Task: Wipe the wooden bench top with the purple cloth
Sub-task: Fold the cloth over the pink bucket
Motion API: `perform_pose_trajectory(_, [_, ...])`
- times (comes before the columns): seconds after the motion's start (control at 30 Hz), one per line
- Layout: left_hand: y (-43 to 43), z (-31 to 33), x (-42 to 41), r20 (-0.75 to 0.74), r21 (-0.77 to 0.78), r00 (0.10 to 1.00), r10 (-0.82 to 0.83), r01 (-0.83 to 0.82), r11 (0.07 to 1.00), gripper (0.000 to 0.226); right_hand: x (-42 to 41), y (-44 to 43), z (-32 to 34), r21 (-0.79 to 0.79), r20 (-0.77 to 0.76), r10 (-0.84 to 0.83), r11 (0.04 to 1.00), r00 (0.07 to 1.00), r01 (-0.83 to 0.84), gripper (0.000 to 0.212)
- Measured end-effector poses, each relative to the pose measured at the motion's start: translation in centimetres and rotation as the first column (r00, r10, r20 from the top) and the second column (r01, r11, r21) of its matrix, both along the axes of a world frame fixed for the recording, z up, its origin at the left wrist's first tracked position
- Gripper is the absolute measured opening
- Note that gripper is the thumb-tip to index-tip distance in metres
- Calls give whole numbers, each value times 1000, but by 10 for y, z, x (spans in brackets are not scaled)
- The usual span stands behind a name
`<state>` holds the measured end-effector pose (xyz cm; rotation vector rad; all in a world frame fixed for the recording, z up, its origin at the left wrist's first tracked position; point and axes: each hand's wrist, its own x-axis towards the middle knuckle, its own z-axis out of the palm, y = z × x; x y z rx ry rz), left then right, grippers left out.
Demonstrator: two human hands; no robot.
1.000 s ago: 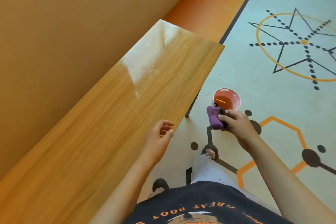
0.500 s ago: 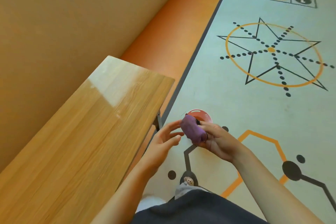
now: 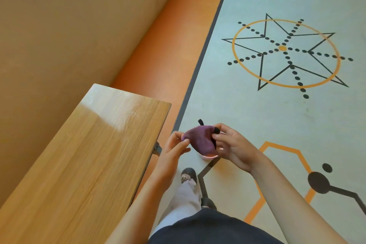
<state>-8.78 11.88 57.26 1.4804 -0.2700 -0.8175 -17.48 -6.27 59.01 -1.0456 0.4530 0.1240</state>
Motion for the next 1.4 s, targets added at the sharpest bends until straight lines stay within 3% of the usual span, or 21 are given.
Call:
perform_pose_trajectory(0.13, [-14,6,26,62,45,997,43,-46,998,13,20,-23,1,-361,-18,-28,932,999,20,8])
perform_pose_trajectory(0.37, [-35,18,87,137,68,985,104,-114,991,10,86,-43,16,-503,22,-113,857,993,108,12])
perform_pose_trajectory(0.47, [-44,20,115,-50,13,984,172,-171,985,11,117,-45,21,-476,37,-104,873,994,109,6])
perform_pose_trajectory(0.53, [-49,20,131,-256,-25,943,212,-226,974,6,133,-46,24,-456,30,-92,885,995,95,5])
perform_pose_trajectory(0.63, [-52,18,144,-543,-127,834,95,-194,973,33,153,-49,27,-476,15,-98,874,995,94,6])
perform_pose_trajectory(0.77, [-53,15,152,-649,-265,760,-30,-190,945,46,171,-54,26,-486,2,-94,870,996,83,9])
perform_pose_trajectory(0.9, [-59,15,159,-580,-294,811,-77,-120,948,62,184,-62,25,-496,-22,-69,867,997,49,11])
perform_pose_trajectory(1.03, [-71,21,164,-482,-250,875,-48,-84,965,54,192,-80,25,-575,-83,8,816,996,-55,9])
perform_pose_trajectory(1.13, [-82,26,166,-351,-133,936,23,-74,988,43,191,-99,26,-575,-142,109,800,984,-172,4])
perform_pose_trajectory(1.23, [-96,29,166,-247,-48,966,76,-90,995,39,187,-120,27,-525,-124,116,835,985,-165,5])
perform_pose_trajectory(1.4, [-123,28,163,-237,-32,966,106,-117,993,37,174,-146,20,-325,-30,79,942,996,-84,20])
